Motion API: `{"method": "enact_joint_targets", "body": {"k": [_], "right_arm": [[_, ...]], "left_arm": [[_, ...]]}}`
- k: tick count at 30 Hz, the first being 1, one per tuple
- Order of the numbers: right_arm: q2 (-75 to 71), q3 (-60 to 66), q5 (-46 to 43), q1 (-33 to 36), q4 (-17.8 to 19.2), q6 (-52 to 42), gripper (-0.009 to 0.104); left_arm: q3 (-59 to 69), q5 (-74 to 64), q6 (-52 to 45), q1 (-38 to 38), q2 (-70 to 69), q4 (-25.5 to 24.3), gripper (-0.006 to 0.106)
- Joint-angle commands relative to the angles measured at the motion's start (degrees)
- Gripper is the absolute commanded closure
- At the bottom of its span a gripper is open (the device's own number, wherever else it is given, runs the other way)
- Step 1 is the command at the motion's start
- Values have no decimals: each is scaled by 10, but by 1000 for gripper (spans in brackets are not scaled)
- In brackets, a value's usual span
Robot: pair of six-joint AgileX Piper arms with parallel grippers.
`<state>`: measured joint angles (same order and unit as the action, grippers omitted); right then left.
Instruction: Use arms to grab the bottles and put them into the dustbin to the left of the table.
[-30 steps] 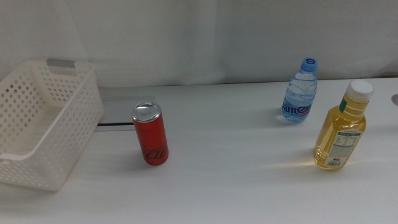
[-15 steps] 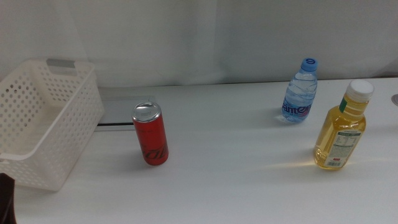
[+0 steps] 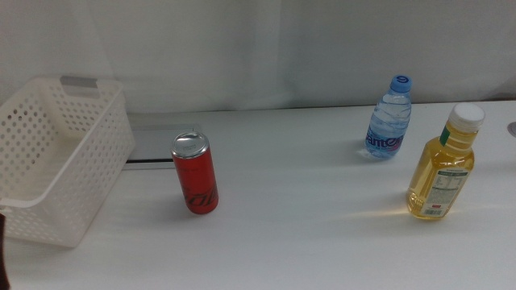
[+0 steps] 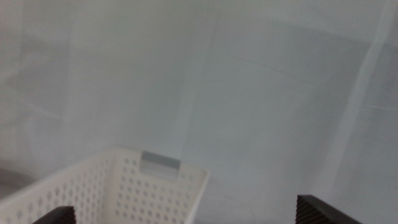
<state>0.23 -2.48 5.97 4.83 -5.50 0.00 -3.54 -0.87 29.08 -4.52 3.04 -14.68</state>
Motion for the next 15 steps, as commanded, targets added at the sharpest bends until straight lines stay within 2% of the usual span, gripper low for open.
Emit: {"method": "enact_joint_targets", "body": {"k": [1, 10, 15], "right_arm": [[-19, 5, -8, -1, 3, 0, -8], [-19, 5, -12, -1, 3, 0, -8], [-19, 5, -12, -1, 3, 0, -8]], "left_arm": [[-47, -32, -14, -1, 24, 0, 8], [-228, -93, -27, 0, 176, 7, 8], [-277, -84, -73, 73, 246, 16, 8]]}}
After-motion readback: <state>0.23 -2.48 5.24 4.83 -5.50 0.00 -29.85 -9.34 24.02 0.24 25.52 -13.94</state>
